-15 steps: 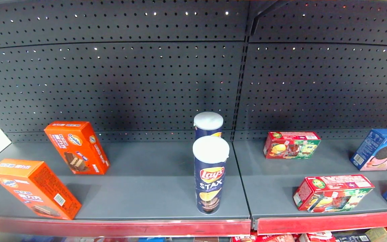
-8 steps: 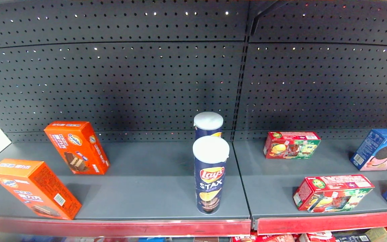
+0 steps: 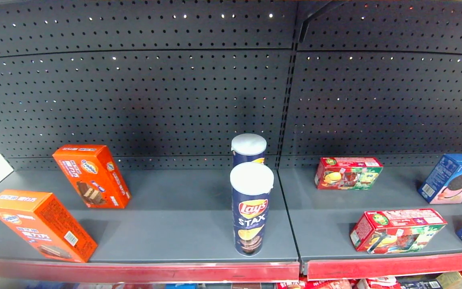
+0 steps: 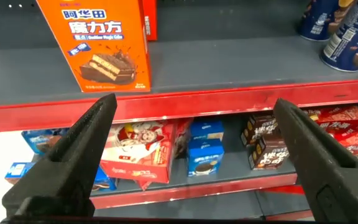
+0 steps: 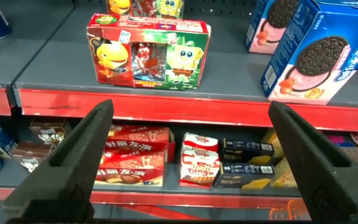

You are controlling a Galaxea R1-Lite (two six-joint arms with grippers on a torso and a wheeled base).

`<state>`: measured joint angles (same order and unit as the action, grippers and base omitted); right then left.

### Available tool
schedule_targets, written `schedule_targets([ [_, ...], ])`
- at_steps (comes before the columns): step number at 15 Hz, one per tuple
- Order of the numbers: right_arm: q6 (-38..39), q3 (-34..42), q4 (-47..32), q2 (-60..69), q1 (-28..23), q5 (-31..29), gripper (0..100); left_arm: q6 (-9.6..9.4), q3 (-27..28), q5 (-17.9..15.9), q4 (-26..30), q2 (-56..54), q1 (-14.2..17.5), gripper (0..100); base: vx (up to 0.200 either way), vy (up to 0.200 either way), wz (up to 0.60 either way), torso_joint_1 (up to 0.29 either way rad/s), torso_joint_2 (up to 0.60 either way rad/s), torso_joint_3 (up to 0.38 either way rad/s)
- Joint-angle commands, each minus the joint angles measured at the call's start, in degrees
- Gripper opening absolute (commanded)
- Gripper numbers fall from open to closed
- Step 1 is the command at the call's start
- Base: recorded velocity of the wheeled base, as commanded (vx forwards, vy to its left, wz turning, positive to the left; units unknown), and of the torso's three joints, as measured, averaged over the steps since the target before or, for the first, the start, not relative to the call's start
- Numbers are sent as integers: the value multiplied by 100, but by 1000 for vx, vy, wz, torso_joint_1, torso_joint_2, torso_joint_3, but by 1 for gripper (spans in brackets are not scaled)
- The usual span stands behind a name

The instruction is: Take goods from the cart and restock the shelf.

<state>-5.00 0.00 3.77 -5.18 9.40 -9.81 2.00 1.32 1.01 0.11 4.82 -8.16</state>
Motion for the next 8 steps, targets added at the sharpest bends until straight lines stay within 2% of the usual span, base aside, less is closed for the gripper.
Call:
schedule_targets([
  [1,-71,0,10,-9,9,6,100,2,0,4,-2,28,7,100,0,0,0,0,0,0],
  [8,-142,0,10,-9,9,6,100,11,0,4,-2,28,7,100,0,0,0,0,0,0],
])
